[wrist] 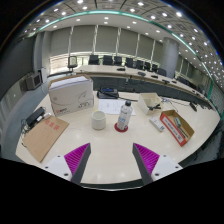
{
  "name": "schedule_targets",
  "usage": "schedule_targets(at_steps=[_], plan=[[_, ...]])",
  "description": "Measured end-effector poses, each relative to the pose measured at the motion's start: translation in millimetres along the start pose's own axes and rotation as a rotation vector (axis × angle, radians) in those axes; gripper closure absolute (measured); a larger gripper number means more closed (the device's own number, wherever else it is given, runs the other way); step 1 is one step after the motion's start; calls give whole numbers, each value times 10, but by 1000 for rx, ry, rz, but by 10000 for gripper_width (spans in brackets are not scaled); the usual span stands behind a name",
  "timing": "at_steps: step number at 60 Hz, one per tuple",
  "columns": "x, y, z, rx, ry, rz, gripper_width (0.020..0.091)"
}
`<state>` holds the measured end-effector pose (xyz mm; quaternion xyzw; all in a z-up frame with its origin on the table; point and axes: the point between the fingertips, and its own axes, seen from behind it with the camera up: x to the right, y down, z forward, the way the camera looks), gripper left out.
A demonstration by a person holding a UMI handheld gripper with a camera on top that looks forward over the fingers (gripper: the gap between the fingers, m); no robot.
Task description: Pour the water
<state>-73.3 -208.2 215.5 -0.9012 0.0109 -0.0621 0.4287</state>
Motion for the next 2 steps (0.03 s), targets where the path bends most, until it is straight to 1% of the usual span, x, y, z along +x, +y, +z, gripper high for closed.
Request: schedule_targets(at_steps=[2], plan=[[-1,2,0,2,3,-3,243]])
